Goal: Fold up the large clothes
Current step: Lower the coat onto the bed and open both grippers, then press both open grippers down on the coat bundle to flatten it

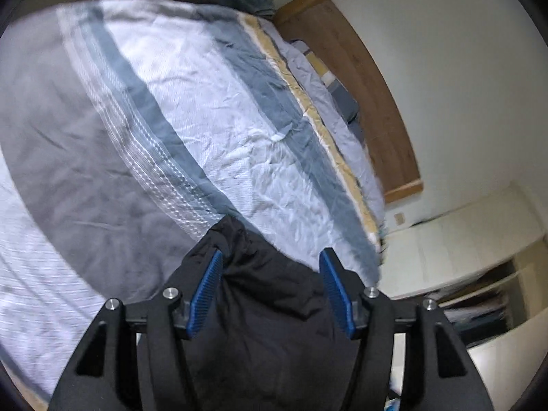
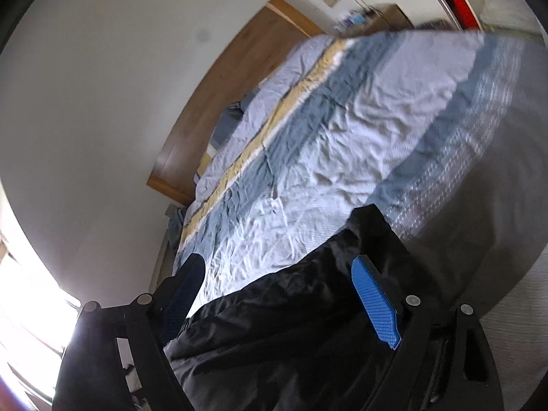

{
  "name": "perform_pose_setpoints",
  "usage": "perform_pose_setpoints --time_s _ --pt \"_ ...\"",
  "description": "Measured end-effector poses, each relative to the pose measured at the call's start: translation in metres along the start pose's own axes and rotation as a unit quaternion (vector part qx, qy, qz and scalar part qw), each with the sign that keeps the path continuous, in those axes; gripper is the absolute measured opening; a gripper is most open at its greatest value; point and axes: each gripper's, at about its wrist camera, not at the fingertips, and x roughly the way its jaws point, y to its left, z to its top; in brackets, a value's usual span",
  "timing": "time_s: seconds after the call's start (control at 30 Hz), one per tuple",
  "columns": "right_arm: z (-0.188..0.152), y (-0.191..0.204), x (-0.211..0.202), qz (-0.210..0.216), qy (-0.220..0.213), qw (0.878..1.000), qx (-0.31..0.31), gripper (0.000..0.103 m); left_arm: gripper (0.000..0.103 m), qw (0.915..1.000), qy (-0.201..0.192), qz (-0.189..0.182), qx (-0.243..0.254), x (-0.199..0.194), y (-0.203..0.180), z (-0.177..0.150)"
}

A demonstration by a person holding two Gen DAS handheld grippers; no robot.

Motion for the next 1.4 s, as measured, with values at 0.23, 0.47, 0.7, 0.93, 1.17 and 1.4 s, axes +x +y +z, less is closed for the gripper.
perform_pose_setpoints --time_s 0.23,0.47,0.7,0.93,1.17,1.4 --pt "-0.051 0.053 0.000 -0.011 0.032 0.995 -0.095 0.087 0.057 0.9888 0.031 0.043 0.140 0.007 -0.060 -0.075" --pt "-0.108 0.086 0.036 -0.029 0.046 0.980 -0.191 0.087 0.057 0.9637 0.043 0.051 0.258 0.054 -0.120 -0.155" --pt "-0.136 0.078 0.094 -0.061 0.061 0.966 -0.243 0.092 0.059 0.9367 0.044 0.082 0.338 0.122 -0.139 -0.201" --pt "-0.122 0.061 0.138 -0.069 0.059 0.972 -0.217 0.094 0.061 0.9404 0.033 0.095 0.325 0.173 -0.135 -0.183" --pt "-0.100 0.054 0.174 -0.076 0.076 0.975 -0.196 0.095 0.062 0.9442 0.059 0.108 0.306 0.218 -0.140 -0.152" --pt "-0.065 0.026 0.176 -0.087 0.094 0.978 -0.167 0.095 0.062 0.9493 0.103 0.119 0.272 0.227 -0.131 -0.115"
